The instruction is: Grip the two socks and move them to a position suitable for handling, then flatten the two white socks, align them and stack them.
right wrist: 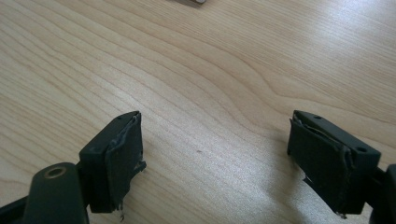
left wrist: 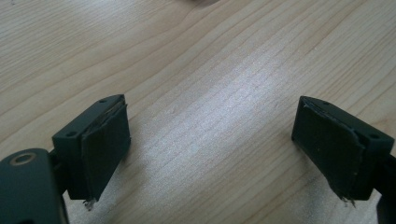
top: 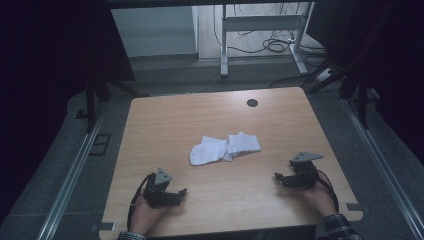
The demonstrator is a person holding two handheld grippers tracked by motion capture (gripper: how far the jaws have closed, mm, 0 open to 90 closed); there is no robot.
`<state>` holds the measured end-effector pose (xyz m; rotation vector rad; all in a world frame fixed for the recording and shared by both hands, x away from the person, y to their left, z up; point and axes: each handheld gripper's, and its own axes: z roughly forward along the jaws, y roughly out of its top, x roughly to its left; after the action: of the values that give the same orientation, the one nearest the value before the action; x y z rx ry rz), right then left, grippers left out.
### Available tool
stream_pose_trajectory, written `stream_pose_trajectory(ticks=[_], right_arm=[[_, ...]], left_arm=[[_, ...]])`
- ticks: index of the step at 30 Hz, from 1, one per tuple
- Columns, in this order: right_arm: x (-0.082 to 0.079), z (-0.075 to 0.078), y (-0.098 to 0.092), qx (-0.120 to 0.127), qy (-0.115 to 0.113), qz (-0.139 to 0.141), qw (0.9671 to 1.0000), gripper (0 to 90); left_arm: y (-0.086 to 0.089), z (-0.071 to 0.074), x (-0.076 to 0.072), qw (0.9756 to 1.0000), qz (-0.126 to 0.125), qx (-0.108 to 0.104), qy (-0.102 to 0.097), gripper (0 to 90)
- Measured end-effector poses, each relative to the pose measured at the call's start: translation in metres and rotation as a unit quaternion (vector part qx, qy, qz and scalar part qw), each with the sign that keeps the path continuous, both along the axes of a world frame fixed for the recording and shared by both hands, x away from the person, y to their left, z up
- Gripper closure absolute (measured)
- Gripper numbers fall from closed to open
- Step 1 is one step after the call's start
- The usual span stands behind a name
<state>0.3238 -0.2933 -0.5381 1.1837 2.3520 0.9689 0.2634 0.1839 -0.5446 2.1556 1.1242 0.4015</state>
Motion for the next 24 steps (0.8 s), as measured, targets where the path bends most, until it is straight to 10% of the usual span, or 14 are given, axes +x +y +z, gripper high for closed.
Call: stream_pose_trajectory(ticks=[24], right_arm=[[0.002, 0.0016, 0.0019, -0.004, 0.005, -0.011, 0.9999, 20.4]], left_arm=[[-0.0001, -0.0001, 0.0, 1.0, 0.0, 0.0, 0.001, 11.1]])
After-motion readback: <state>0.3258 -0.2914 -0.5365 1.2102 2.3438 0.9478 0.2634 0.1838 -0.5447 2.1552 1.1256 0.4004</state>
